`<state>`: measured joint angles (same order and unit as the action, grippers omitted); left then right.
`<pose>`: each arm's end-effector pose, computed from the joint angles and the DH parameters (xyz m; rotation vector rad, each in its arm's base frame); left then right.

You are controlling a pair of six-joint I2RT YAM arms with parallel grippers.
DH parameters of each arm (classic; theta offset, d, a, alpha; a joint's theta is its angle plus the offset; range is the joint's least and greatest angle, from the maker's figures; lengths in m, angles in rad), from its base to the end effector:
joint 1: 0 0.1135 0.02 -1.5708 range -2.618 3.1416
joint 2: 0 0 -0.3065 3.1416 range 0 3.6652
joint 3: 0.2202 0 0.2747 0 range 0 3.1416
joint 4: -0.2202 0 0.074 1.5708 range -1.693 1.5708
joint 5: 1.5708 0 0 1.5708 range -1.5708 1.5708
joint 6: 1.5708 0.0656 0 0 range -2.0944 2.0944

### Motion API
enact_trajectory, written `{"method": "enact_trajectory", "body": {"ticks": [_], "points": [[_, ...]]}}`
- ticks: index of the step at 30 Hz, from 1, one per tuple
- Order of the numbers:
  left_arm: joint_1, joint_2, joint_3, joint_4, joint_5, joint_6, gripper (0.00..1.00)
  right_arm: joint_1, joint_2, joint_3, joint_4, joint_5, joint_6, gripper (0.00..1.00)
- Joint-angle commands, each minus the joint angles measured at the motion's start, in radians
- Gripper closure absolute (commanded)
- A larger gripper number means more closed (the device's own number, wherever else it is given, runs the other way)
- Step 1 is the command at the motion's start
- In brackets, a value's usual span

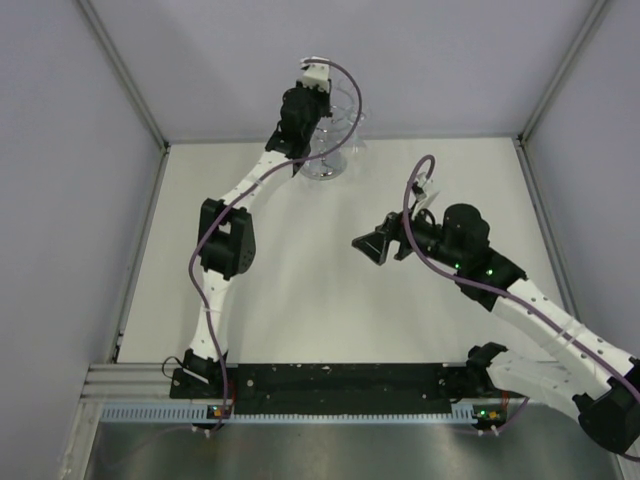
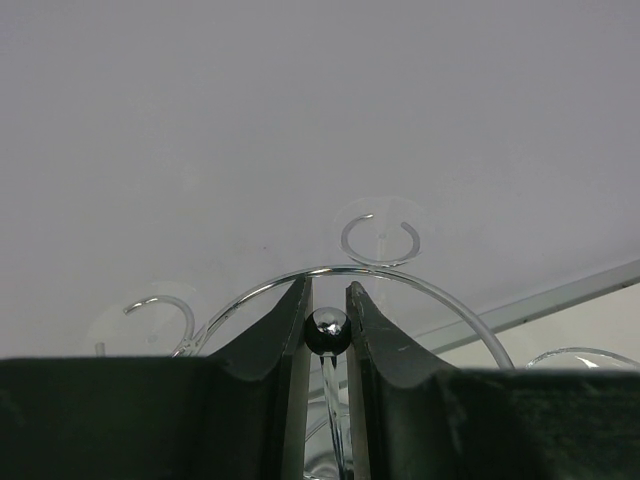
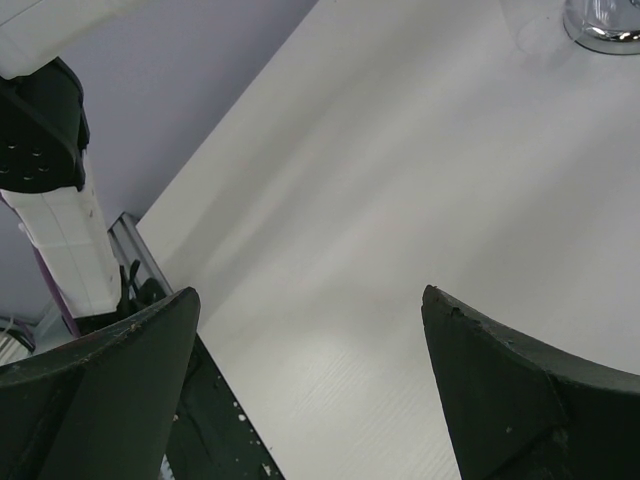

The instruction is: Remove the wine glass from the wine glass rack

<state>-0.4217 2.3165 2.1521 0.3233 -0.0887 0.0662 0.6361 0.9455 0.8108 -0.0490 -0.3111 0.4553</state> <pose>0.5861 -0.2566 0.3760 0.2702 1.3905 -0.2316 0.1879 0.1637 0.3605 -0.4083 1.8257 1.0491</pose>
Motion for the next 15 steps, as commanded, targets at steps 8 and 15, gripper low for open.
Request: {"method": "enact_trajectory", "body": {"ticks": [8, 15], "points": [[0.011, -0.022, 0.167, 0.204, -0.009, 0.015, 1.00, 0.024, 0.030, -0.007, 0.041, 0.004, -0.018, 0.07], [0.017, -0.025, 0.183, 0.203, -0.005, 0.015, 1.00, 0.027, 0.050, -0.002, 0.040, 0.003, -0.020, 0.07]]}}
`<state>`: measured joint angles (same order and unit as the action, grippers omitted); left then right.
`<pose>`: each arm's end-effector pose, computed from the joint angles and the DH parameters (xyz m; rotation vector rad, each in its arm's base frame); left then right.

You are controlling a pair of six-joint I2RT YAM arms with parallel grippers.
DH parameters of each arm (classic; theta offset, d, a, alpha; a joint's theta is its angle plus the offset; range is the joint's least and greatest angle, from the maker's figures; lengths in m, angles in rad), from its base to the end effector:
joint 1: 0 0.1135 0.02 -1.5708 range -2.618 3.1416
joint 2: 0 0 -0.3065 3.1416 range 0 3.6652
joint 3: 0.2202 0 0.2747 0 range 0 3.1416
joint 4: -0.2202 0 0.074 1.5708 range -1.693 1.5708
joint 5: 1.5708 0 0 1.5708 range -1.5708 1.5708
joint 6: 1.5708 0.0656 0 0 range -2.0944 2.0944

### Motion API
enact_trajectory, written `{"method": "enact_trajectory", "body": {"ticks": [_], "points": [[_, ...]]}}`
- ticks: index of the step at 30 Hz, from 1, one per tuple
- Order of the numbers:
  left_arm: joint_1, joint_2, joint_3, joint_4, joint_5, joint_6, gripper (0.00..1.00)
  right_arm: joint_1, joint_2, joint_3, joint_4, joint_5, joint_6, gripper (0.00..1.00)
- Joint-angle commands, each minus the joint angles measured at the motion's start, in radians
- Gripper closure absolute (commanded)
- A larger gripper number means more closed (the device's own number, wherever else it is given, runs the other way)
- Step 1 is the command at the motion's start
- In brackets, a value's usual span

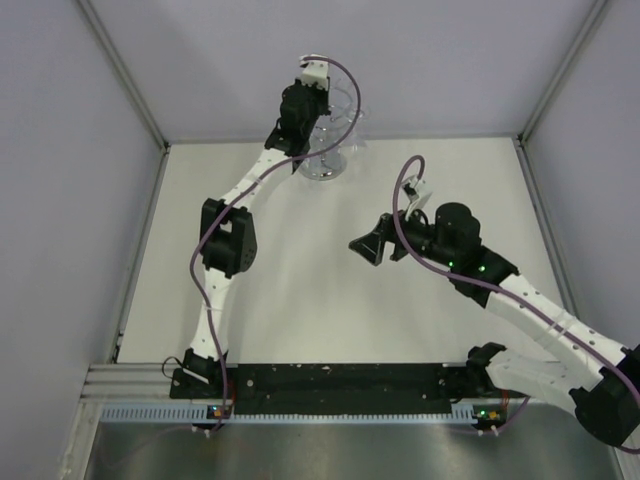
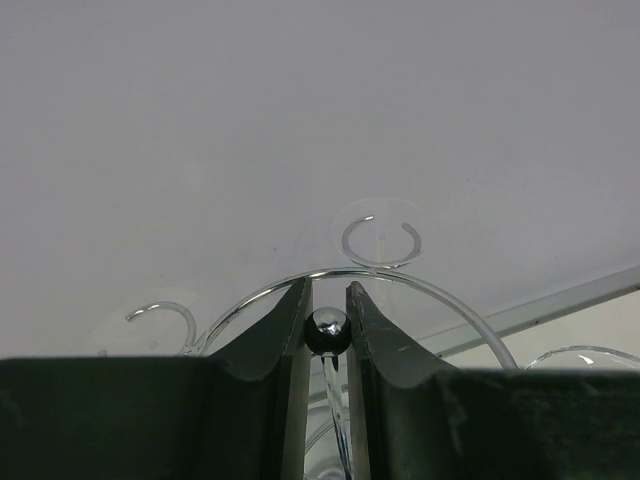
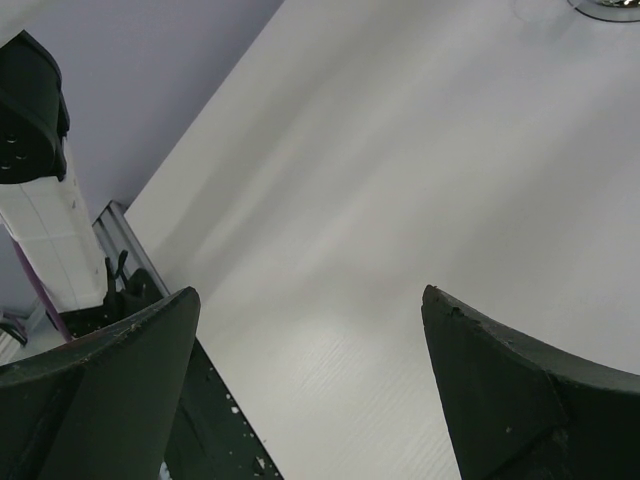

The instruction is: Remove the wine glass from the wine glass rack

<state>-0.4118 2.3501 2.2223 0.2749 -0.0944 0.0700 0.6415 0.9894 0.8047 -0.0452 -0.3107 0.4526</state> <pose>0.5951 -0.2532 0.3773 0.2643 1.4031 -0.2147 0.1956 0.1711 0.3483 -0.4150 1.8736 1.0403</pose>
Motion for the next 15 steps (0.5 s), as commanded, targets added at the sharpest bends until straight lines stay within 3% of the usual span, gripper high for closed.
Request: {"method": "enact_trajectory", "body": {"ticks": [1, 15], "points": [[0.008, -0.058, 0.114, 0.251, 0.001, 0.011, 1.00, 0.021, 0.006, 0.004, 0.036, 0.002, -0.018, 0.07], [0.010, -0.106, 0.074, 0.262, -0.002, 0.011, 1.00, 0.032, 0.014, 0.001, 0.036, 0.005, -0.022, 0.07]]}}
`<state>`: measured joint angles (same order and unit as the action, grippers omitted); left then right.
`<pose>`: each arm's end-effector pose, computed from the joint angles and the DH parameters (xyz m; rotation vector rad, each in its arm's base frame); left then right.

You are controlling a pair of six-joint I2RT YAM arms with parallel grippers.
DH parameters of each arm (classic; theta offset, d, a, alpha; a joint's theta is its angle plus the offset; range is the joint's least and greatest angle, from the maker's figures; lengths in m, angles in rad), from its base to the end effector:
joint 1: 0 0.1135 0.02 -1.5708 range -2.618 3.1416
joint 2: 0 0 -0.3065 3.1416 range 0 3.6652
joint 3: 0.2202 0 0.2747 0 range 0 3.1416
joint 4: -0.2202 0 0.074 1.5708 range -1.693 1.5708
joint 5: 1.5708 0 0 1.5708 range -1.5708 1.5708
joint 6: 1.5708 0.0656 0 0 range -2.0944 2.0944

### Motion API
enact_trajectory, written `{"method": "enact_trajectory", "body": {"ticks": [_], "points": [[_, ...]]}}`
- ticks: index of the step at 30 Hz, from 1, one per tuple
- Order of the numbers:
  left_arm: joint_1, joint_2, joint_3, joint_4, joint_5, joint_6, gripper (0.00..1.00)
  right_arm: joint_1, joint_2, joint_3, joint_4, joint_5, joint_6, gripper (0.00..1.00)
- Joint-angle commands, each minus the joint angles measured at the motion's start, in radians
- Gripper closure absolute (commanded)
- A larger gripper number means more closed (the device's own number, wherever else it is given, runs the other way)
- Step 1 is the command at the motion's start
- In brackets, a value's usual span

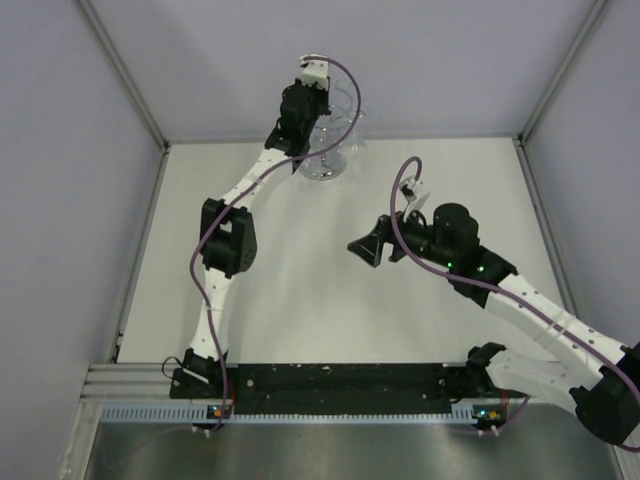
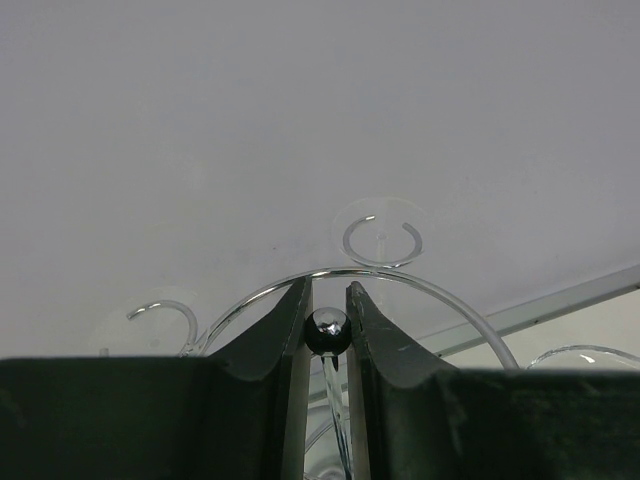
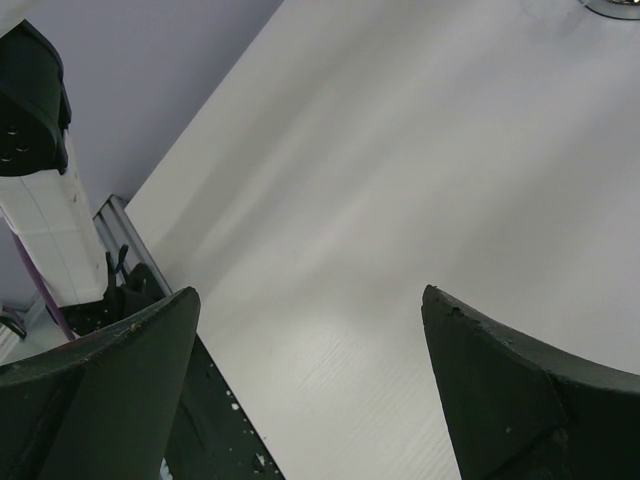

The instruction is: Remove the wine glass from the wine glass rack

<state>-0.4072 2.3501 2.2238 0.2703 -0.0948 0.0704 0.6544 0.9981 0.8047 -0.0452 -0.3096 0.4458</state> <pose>0.5963 -0.2504 0.3773 0.2618 1.4066 -0.2099 0.1950 0.1748 0.3462 -0.4329 1.8798 1.0414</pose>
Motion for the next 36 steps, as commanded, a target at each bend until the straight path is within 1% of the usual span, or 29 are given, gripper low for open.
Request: {"method": "enact_trajectory", "body": {"ticks": [1, 3, 9, 11, 16, 36], "points": [[0.005, -0.110, 0.071, 0.265, 0.000, 0.009, 1.00, 0.019, 0.002, 0.001, 0.036, 0.004, -0.013, 0.07], [0.005, -0.127, 0.057, 0.267, -0.003, 0.011, 1.00, 0.021, 0.002, -0.001, 0.038, 0.006, -0.015, 0.08], [0.004, -0.233, -0.136, 0.340, -0.008, -0.001, 1.00, 0.027, -0.004, -0.009, 0.036, 0.009, -0.010, 0.07], [0.004, -0.250, -0.167, 0.348, -0.008, 0.005, 1.00, 0.033, -0.010, -0.012, 0.063, 0.010, -0.009, 0.08], [0.004, -0.276, -0.196, 0.349, -0.011, 0.003, 1.00, 0.042, -0.018, -0.019, 0.064, 0.018, -0.004, 0.08], [0.004, -0.250, -0.003, 0.261, -0.011, 0.051, 1.00, 0.068, -0.004, -0.019, 0.084, 0.032, 0.002, 0.08]]}}
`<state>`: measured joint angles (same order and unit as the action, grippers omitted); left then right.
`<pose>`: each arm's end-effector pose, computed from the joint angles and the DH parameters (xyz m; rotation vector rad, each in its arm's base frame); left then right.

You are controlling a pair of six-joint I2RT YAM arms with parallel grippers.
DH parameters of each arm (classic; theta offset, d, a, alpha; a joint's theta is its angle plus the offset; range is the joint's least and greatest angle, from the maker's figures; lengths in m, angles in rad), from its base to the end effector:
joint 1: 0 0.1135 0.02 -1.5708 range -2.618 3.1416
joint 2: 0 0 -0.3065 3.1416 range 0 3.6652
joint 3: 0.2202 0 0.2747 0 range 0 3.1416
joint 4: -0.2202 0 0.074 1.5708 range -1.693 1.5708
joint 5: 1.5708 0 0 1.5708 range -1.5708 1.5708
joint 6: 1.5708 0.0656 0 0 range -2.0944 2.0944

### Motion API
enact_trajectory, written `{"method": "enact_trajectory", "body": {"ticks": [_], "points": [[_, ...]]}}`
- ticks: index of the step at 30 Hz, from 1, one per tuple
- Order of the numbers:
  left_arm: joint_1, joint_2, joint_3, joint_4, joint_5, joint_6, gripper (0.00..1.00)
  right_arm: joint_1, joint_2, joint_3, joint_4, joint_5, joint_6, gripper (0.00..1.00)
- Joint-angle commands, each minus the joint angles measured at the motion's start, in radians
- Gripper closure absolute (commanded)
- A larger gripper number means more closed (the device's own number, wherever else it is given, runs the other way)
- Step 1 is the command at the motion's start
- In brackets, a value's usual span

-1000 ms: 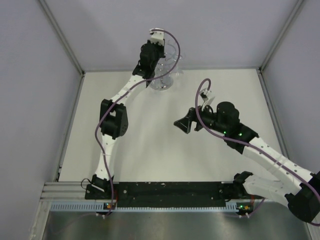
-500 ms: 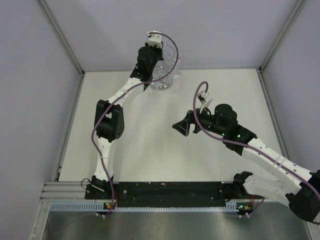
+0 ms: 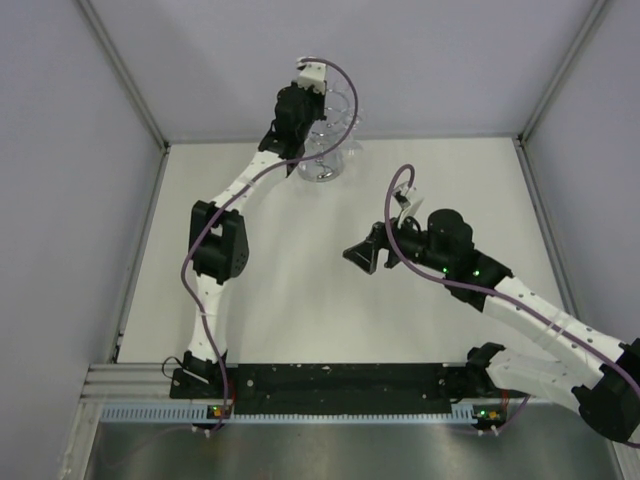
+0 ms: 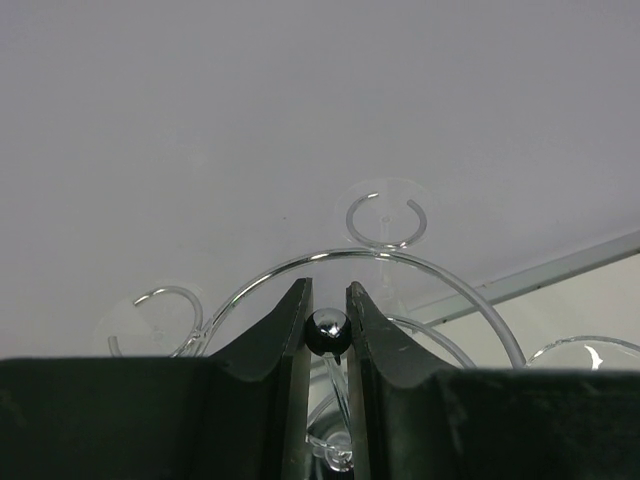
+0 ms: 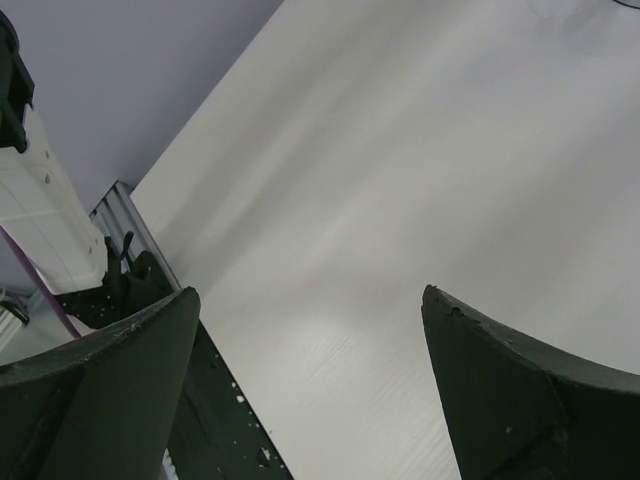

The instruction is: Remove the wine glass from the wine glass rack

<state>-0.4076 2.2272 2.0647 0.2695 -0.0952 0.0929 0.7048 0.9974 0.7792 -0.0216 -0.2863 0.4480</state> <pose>0.5715 -0.2400 0.3870 0.2875 1.4385 -0.1866 0.1871 0.1835 0.3390 -0.4622 1.8803 1.0556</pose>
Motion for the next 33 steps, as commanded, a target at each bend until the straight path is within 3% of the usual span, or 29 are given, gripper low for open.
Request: {"method": "enact_trajectory", "body": {"ticks": [1, 20, 33], "points": [[0.004, -0.124, 0.164, 0.261, -0.012, 0.028, 1.00, 0.019, -0.003, 0.006, 0.060, 0.010, 0.000, 0.07], [0.004, -0.147, 0.199, 0.228, -0.006, 0.008, 1.00, 0.033, 0.007, 0.014, 0.055, 0.016, -0.012, 0.07], [-0.014, -0.256, 0.052, 0.221, -0.005, -0.027, 1.00, 0.035, -0.008, 0.031, 0.029, 0.038, -0.026, 0.08]]}}
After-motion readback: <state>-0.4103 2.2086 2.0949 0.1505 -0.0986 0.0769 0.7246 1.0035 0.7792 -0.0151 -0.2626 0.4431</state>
